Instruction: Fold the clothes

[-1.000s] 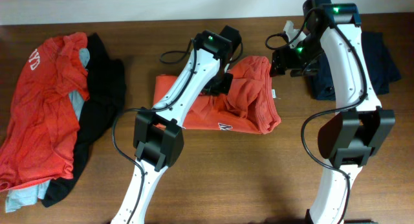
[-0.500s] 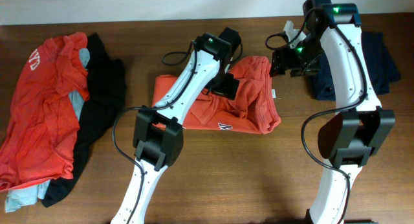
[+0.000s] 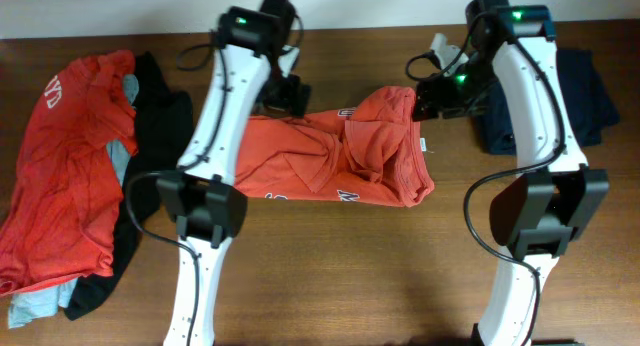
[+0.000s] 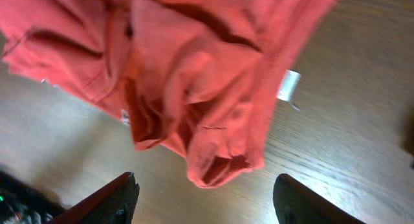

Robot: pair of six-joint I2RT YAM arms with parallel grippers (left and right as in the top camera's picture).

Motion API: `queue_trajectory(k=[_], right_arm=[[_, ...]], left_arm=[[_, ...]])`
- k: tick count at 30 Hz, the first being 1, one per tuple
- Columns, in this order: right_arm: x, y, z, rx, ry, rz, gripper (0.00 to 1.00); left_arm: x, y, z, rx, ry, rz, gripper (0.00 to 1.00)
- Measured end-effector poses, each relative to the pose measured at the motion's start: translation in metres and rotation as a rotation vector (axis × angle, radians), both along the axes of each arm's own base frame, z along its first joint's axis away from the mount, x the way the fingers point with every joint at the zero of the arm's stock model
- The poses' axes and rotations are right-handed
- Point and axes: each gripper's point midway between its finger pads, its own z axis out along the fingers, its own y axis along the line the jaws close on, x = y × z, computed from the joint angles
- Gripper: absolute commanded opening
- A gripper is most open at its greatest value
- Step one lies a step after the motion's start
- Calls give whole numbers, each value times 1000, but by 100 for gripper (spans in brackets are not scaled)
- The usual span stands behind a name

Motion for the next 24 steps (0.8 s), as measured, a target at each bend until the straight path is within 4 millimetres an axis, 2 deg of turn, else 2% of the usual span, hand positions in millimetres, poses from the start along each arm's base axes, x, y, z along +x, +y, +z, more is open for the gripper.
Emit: queue_trajectory(k=[4, 6, 8, 12, 15, 19, 24], right_arm=[[-1, 41, 0, 4, -48, 135, 72], [-3, 63, -1, 2, -69, 193, 72], [-8, 95, -5, 1, -95, 278, 72], [-20, 137, -26, -12, -109, 370, 72], [-27, 160, -51, -35, -112, 395, 71], [-37, 182, -79, -81, -124, 410, 71], [-35, 210, -94, -145, -229, 440, 67]], left_arm=[[17, 40, 2, -53, -18, 104, 99], [26, 68, 6, -86, -29, 180, 99], [34, 100, 10, -116, -51, 256, 99], [38, 165, 15, -140, -74, 394, 99], [34, 204, 15, -146, -76, 477, 99], [30, 228, 15, -156, -79, 528, 99], [30, 232, 15, -165, -80, 538, 99]])
